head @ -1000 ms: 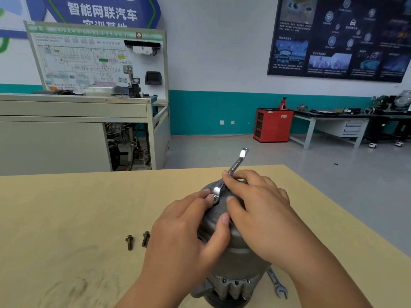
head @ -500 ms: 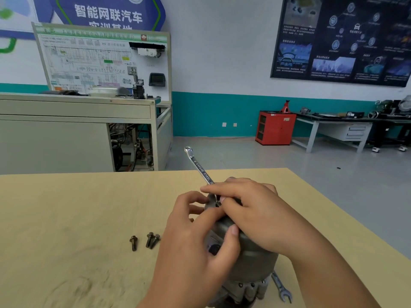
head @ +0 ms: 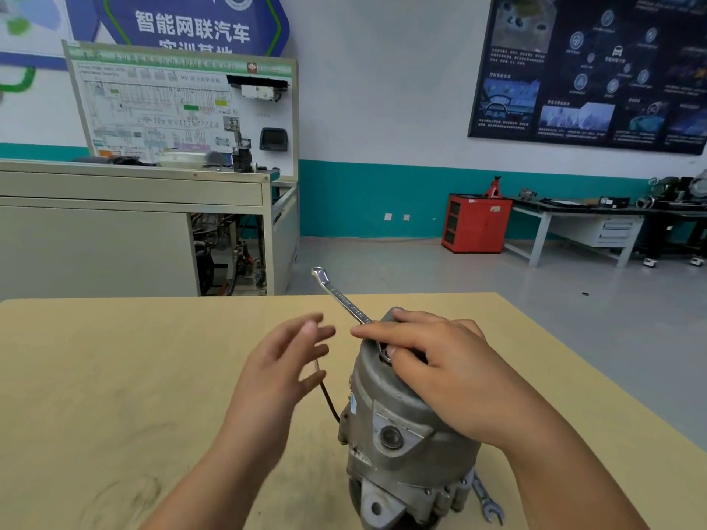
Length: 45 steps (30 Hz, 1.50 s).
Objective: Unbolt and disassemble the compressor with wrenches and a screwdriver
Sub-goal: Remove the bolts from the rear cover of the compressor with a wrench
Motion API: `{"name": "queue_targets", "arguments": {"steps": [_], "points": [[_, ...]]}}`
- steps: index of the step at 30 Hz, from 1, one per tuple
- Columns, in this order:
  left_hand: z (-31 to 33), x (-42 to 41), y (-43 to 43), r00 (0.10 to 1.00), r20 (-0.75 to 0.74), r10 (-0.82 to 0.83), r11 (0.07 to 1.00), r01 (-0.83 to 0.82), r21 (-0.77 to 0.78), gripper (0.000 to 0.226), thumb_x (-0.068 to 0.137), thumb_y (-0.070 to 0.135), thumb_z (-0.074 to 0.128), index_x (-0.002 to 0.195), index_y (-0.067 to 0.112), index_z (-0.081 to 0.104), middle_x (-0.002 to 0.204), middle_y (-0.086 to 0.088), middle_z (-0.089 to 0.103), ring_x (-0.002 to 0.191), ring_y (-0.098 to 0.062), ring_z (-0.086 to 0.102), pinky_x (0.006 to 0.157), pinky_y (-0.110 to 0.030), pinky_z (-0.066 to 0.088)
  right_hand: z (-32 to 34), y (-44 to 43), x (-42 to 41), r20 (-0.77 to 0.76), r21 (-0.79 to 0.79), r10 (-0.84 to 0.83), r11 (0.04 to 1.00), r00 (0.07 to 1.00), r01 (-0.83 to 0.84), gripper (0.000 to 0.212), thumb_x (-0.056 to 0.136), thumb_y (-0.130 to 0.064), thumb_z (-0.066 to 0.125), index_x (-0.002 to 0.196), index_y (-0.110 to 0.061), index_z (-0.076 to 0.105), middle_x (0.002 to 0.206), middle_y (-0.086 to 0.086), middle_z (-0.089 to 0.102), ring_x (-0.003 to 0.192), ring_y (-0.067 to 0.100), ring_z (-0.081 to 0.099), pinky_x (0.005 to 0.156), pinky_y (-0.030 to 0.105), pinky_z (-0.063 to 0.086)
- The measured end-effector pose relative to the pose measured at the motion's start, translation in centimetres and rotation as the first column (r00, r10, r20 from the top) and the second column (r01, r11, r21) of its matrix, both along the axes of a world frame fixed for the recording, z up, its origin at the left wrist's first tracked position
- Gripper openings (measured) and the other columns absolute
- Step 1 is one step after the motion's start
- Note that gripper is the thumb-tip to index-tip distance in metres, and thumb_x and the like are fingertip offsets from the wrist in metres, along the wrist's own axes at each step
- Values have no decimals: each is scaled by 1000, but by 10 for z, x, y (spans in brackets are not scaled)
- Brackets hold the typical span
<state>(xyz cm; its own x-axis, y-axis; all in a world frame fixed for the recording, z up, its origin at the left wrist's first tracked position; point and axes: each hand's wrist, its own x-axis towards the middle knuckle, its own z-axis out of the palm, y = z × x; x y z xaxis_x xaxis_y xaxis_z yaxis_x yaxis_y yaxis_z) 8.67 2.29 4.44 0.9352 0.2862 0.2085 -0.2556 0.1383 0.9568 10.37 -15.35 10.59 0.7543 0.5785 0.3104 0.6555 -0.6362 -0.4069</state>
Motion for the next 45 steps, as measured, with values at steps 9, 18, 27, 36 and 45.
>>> {"name": "queue_targets", "arguments": {"steps": [9,18,27,36,45], "points": [[42,46,-1,938,168,-302,830,345,-439,22,95,19,43,112,9,54,67,0,60,59,-12,62,50,-21,51,-3,4,-2,105,-19,46,999,993,-44,47,98,-22,35,128,-57,46,130,-29,50,119,-15,15,99,21,9],[39,46,-3,957,154,-244,830,288,-477,17,98,15,41,98,9,57,62,-1,55,53,-13,60,46,-18,49,-23,-25,-1,35,702,-166,706,985,94,37,75,-34,52,111,-42,54,118,-30,55,105,2,56,88,20,47],[33,39,12,966,171,-192,850,251,-463,21,99,17,41,103,8,59,62,-1,56,56,-13,62,50,-18,52,-59,-49,19,-308,620,361,778,880,-103,105,32,-67,85,126,-49,43,126,-28,54,117,3,56,90,18,47],[21,15,14,962,270,-38,847,174,-502,36,102,31,32,111,10,60,67,-1,62,67,-15,68,61,-22,56,-70,-42,14,-293,659,244,752,924,10,96,35,-65,86,120,-56,40,117,-30,56,110,3,60,85,21,50],[3,-38,-12,863,493,109,960,38,-279,23,89,42,50,79,25,60,84,-2,67,95,-22,68,73,-36,57,-70,-48,7,-278,694,255,720,926,9,90,37,-59,88,115,-57,43,113,-29,58,107,-2,60,79,12,48]]}}
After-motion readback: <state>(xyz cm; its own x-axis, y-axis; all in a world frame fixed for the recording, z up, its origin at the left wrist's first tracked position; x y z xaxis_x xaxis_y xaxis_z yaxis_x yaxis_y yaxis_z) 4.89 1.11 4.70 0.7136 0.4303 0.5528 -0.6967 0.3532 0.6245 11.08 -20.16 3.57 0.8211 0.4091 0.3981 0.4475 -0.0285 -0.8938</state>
